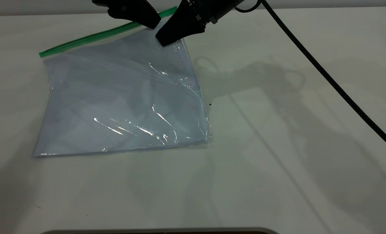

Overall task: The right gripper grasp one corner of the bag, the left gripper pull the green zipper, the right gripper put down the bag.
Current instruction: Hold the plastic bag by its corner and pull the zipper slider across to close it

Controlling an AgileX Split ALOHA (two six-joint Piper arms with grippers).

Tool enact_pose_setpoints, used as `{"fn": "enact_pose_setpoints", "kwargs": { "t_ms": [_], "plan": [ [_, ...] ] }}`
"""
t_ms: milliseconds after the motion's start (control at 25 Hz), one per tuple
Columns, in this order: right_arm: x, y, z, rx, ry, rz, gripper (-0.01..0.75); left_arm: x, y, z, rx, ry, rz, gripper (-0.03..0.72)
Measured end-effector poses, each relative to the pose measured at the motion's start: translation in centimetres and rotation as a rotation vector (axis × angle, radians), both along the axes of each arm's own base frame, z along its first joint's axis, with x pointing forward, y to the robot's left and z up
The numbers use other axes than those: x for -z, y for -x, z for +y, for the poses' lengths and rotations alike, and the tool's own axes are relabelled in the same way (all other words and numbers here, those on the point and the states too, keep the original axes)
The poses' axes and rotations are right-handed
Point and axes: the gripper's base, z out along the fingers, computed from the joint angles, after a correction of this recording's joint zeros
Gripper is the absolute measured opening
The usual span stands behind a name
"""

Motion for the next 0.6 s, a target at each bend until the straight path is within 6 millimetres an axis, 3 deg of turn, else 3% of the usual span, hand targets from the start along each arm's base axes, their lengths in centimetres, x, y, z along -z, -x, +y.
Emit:
{"fn": "enact_pose_setpoints", "kwargs": {
  "t_ms": [240,600],
  "plan": [
    [0.02,0.0,-0.01,-0.001,0.003,-0.001,0.033,-0.01,0.06,-0.03,0.006,0.003,0.004,0.064],
    [0.12,-0.15,-0.26,0.024,0.006,0.029,0.033,0.09,-0.1,0.08,-0.002,-0.025,-0.012,0.053]
  ]
}}
